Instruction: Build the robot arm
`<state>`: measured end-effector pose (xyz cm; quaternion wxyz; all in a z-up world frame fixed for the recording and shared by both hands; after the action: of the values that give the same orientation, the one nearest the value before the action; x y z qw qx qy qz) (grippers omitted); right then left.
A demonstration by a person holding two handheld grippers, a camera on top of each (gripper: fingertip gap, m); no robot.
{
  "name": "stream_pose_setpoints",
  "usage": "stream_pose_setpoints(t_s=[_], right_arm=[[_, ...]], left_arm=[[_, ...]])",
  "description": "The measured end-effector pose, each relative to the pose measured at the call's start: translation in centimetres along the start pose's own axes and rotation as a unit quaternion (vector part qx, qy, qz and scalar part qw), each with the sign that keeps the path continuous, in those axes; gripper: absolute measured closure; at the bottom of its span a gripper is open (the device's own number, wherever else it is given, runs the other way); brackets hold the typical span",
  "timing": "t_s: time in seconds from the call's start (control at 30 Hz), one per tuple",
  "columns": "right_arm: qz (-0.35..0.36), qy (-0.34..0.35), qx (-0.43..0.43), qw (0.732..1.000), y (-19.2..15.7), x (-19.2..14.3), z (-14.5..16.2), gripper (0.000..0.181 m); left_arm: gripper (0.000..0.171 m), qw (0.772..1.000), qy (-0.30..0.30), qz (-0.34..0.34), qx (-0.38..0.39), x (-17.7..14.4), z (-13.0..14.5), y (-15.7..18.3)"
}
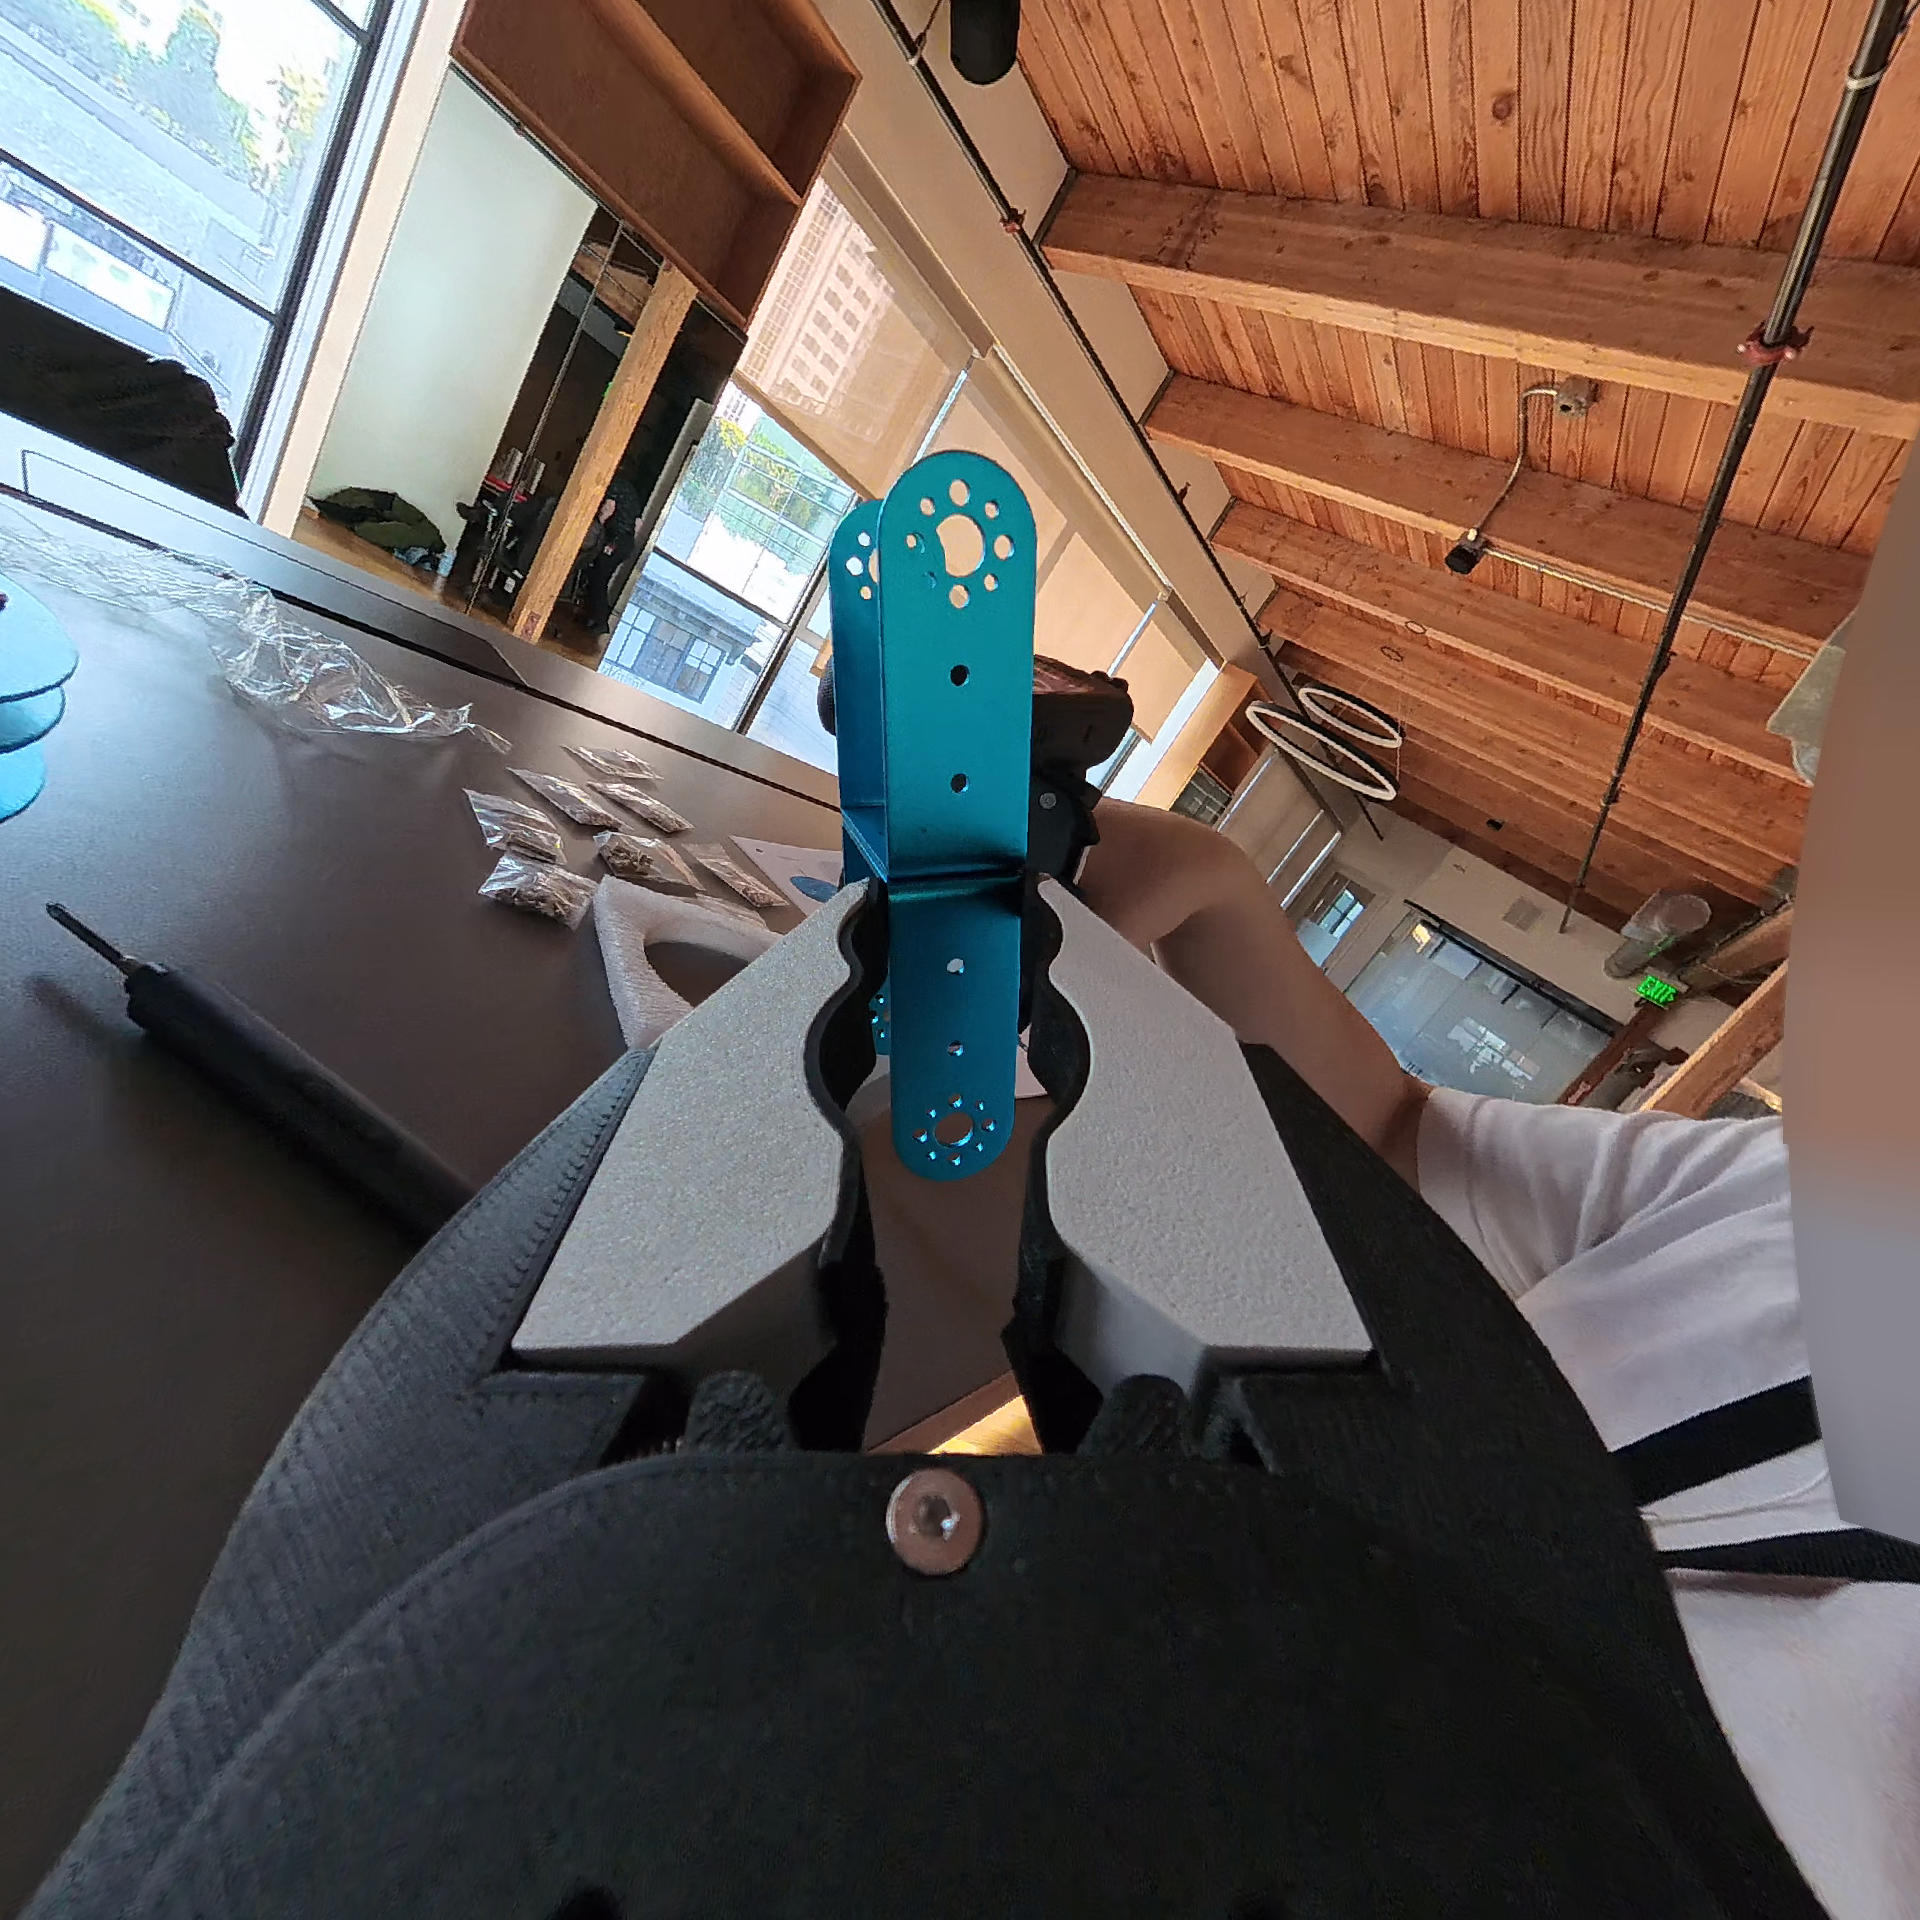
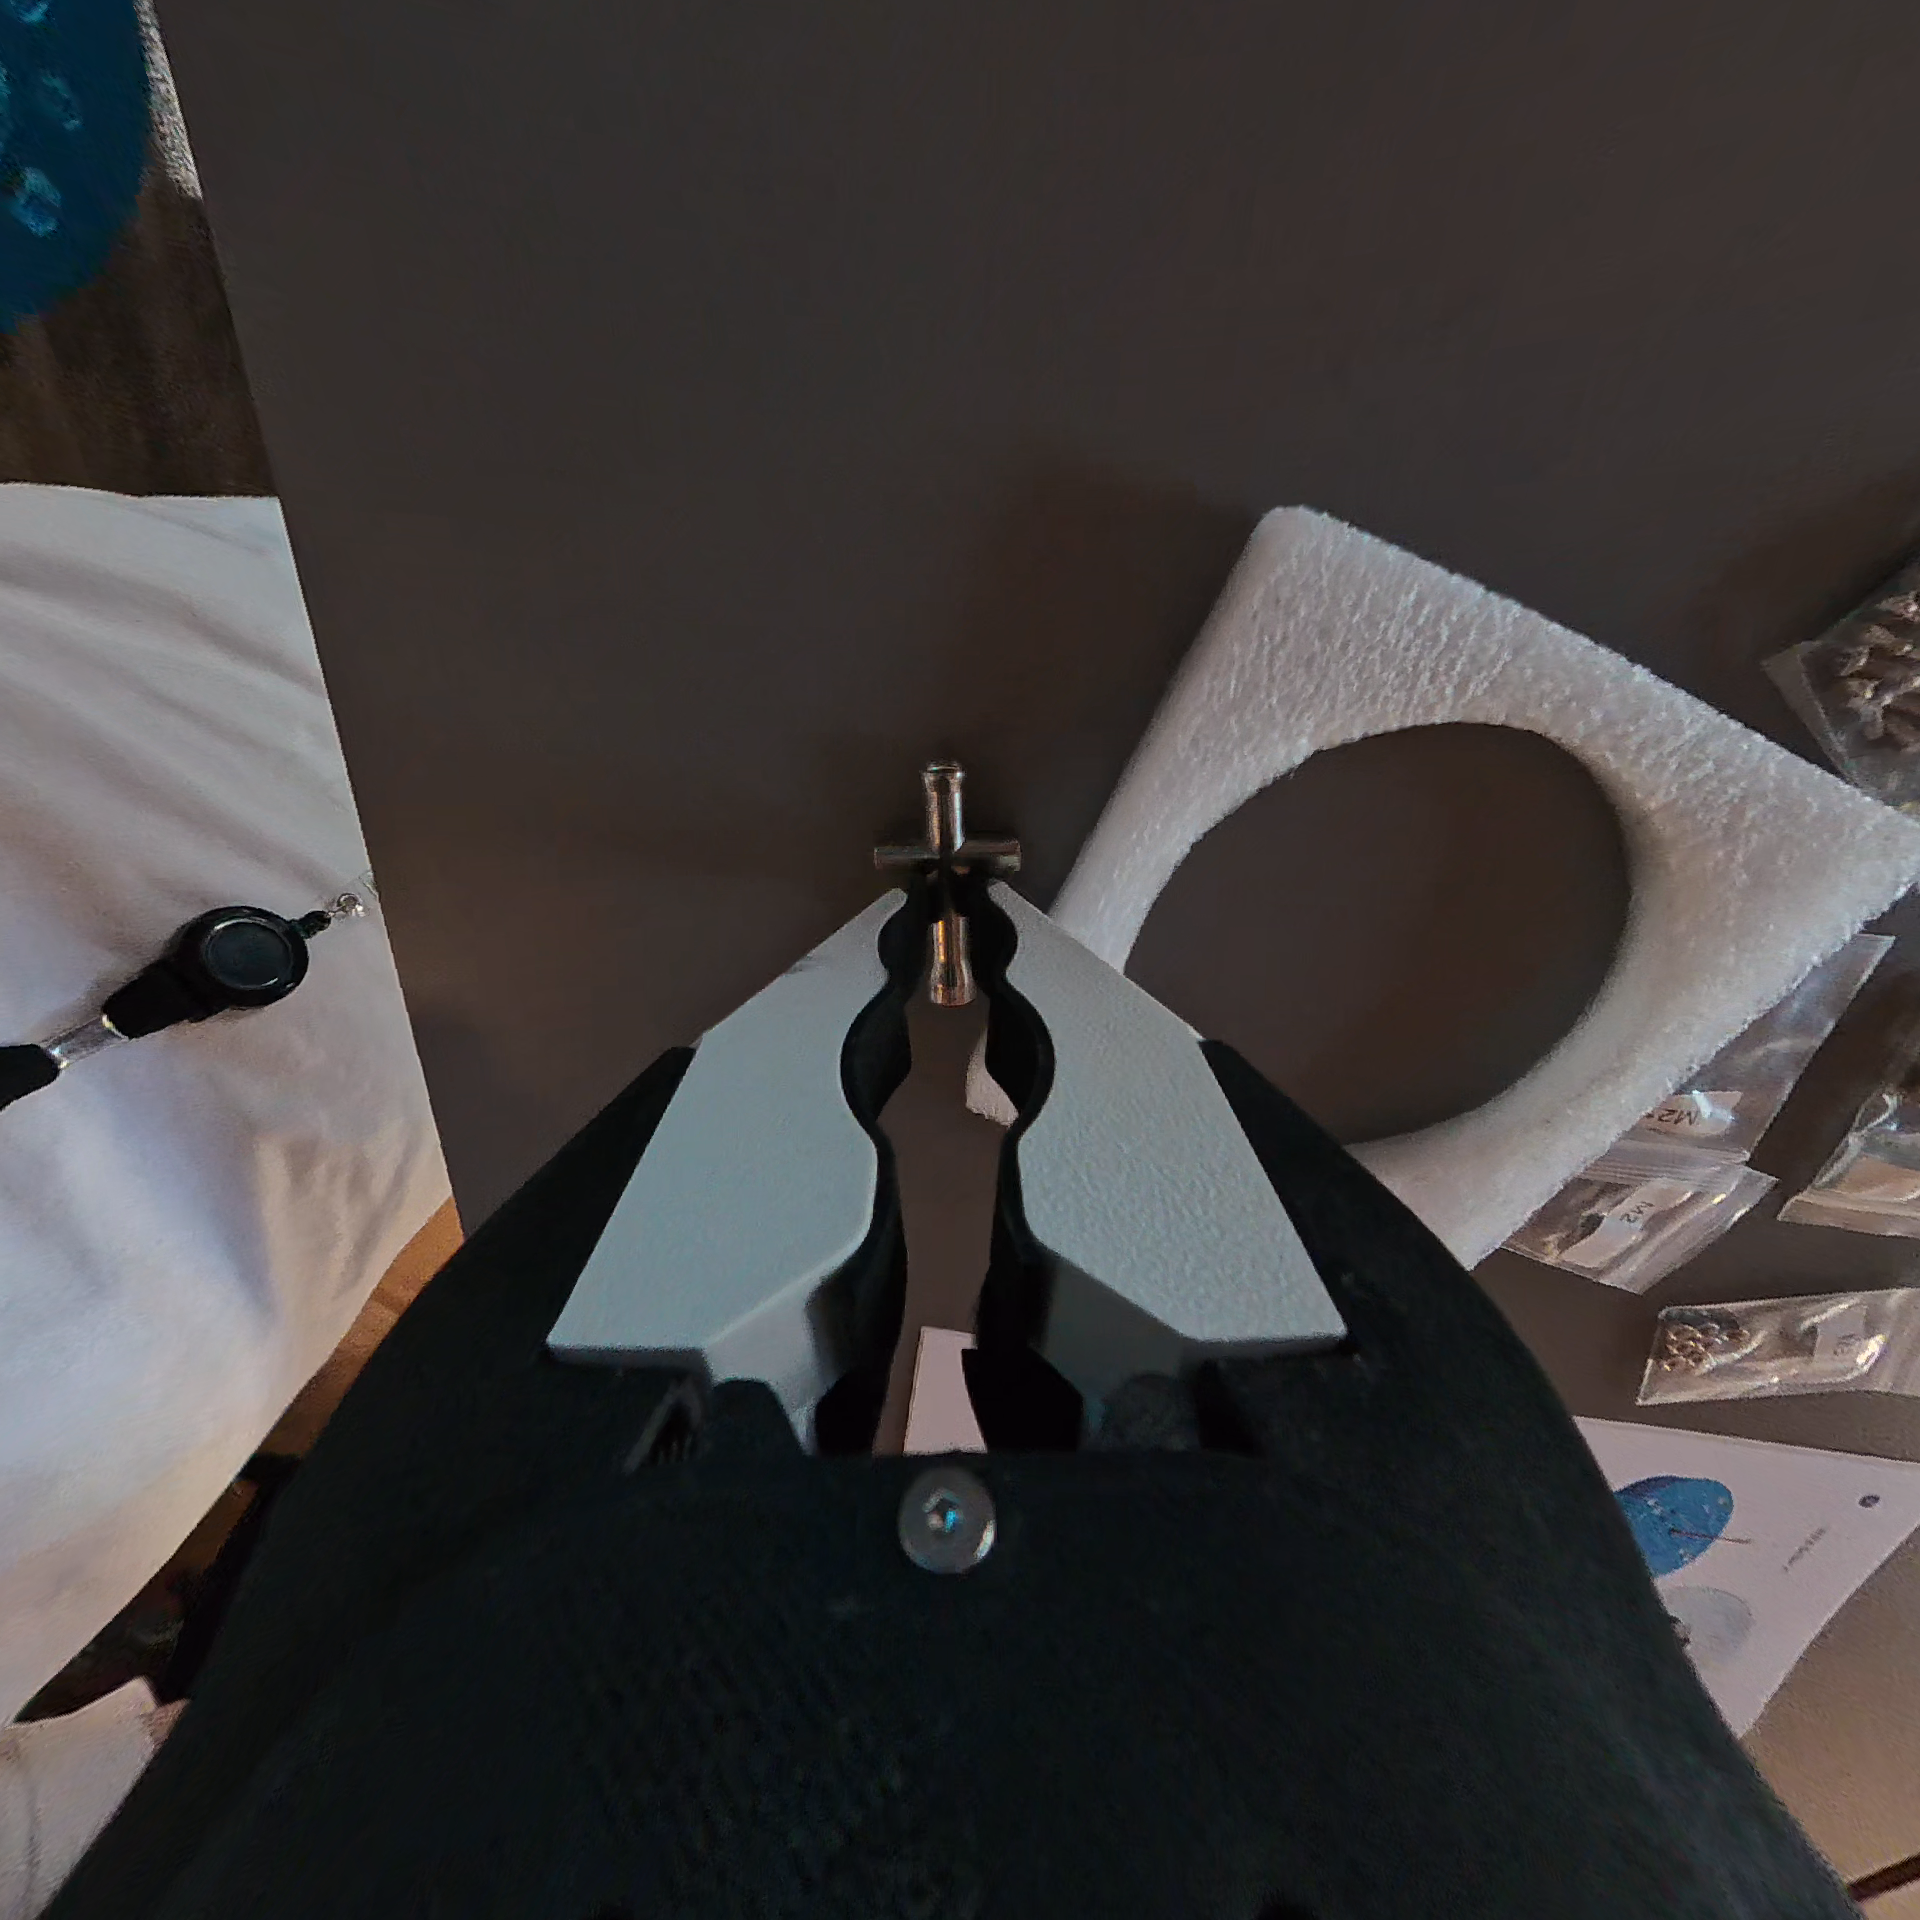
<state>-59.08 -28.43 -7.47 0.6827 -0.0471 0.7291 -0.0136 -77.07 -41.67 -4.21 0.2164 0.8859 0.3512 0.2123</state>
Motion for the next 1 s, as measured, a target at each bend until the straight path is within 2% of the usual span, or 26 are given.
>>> stream_pose_setpoints(t_s=[0.07,0.13,0.23,0.27,0.33,0.37,0.4,0.47,0.57,0.73,0.9,1.0], right_arm=[[-0.001,0.006,0.011,1.000,0.0,0.0,0.1,0.174],[-0.017,0.044,0.023,0.999,0.2,-0.1,0.8,0.175],[-0.074,0.184,0.045,0.979,0.6,-0.9,2.5,0.175],[-0.089,0.252,0.046,0.963,1.0,-1.4,2.8,0.174],[-0.090,0.430,0.016,0.898,1.7,-2.5,3.1,0.175],[-0.101,0.490,0.012,0.866,2.2,-2.8,3.2,0.175],[-0.111,0.521,0.027,0.846,2.9,-2.7,3.1,0.175],[-0.105,0.511,0.068,0.851,4.4,-1.8,2.5,0.174],[-0.091,0.465,0.074,0.878,5.6,-0.8,1.2,0.174],[-0.085,0.437,0.065,0.893,6.0,-0.2,0.0,0.174],[-0.084,0.458,0.060,0.883,6.1,0.4,0.4,0.174],[-0.086,0.469,0.058,0.877,6.1,0.2,0.7,0.174]], left_arm=[[0.148,1.000,0.001,0.001,-0.001,-0.1,-0.1,-0.1],[0.148,1.000,0.001,0.002,-0.001,-0.3,-0.1,-0.2],[0.148,1.000,0.002,0.002,-0.002,-0.7,-0.2,-0.4],[0.148,1.000,0.003,0.002,-0.003,-0.8,-0.3,-0.5],[0.148,1.000,0.003,0.003,-0.004,-0.8,-0.4,-0.8],[0.148,1.000,0.003,0.006,-0.007,-0.7,-0.4,-1.0],[0.148,1.000,0.002,0.010,-0.011,-0.6,-0.4,-1.2],[0.148,1.000,-0.002,0.023,-0.018,-0.1,-0.5,-1.4],[0.148,0.999,-0.013,0.027,-0.016,0.6,-0.6,-1.7],[0.148,0.999,-0.037,-0.004,-0.002,1.4,-0.9,-2.7],[0.148,0.992,-0.074,-0.089,0.044,3.0,-0.7,-4.7],[0.148,0.990,-0.081,-0.105,0.043,4.2,-0.4,-5.4]])
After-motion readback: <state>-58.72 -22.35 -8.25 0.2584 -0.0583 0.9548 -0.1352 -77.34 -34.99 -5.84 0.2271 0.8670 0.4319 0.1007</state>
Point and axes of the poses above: each gripper's, where its closed fingertips meet, x out along the fingers, z out of its underside, y = z × x across the jaws, the point moved 9 cm from there along -x, back along the fingers, and after that the axes turned 1 degree about -z, right-handed, at the moved point
